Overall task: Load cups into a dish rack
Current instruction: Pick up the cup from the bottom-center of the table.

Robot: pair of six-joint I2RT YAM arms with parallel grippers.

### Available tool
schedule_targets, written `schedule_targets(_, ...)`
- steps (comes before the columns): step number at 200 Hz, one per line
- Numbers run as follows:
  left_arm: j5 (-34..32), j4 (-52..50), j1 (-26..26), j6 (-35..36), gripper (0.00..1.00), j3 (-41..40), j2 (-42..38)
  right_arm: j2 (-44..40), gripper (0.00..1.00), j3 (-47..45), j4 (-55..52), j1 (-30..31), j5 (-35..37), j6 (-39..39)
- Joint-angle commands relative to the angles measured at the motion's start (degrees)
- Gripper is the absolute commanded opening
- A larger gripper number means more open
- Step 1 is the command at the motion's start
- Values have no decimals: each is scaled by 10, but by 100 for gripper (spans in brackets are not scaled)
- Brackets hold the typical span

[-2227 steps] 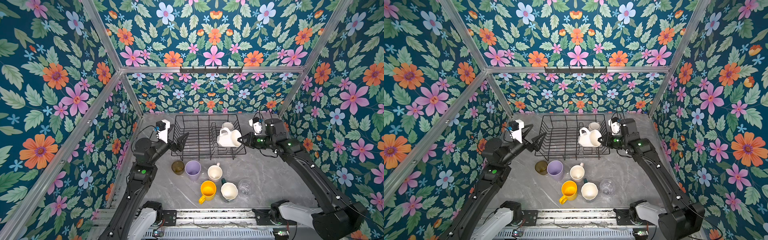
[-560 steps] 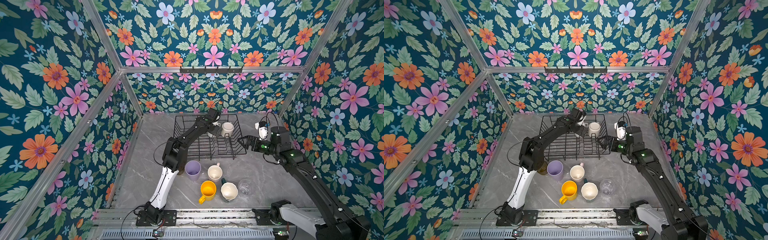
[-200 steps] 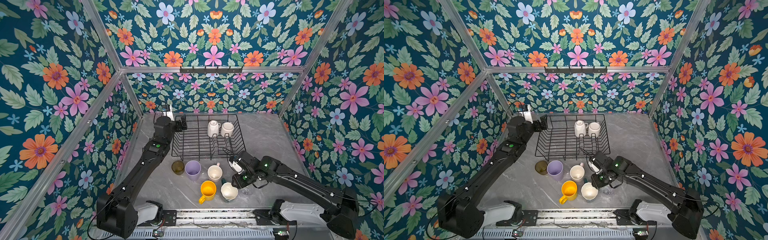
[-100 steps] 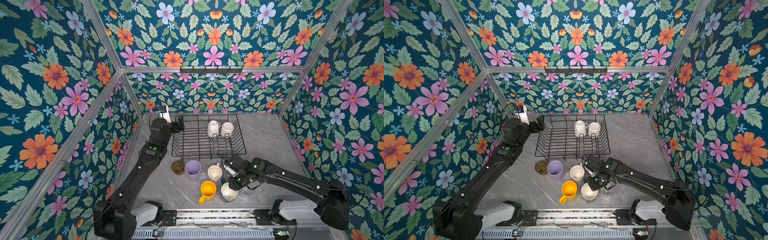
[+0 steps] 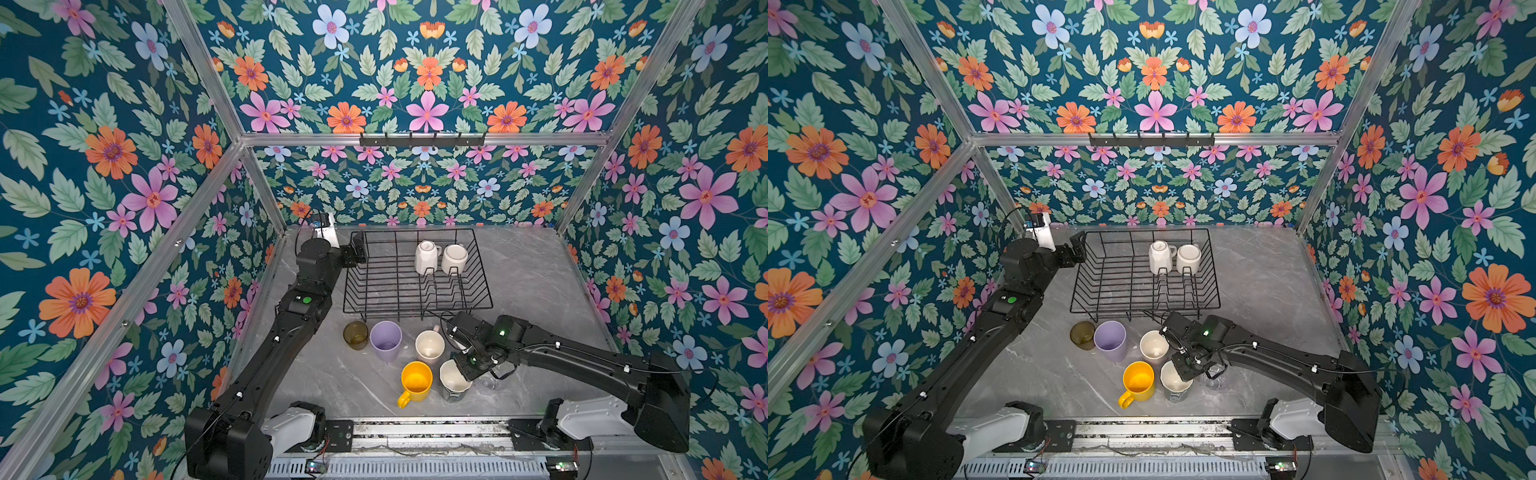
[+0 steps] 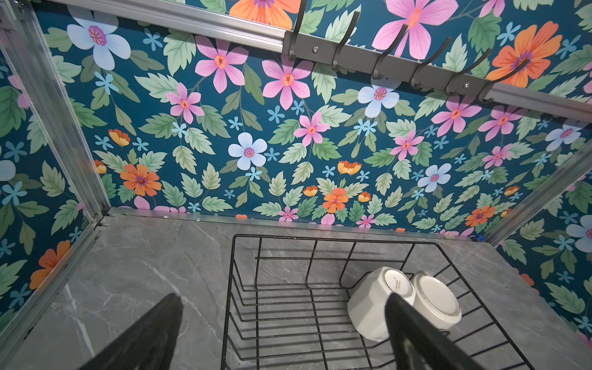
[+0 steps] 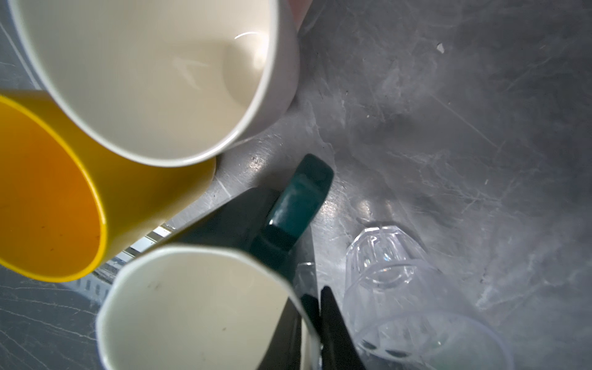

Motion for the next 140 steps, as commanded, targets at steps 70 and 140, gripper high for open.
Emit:
schedule_targets(70,2,19,5,-10,100,-8,-10,-15,0,18,-46,0,38,-15)
schedule_targets(140,1,25,7,-18,100,-12,-18,-47,0,28,-53,-12,40,-4)
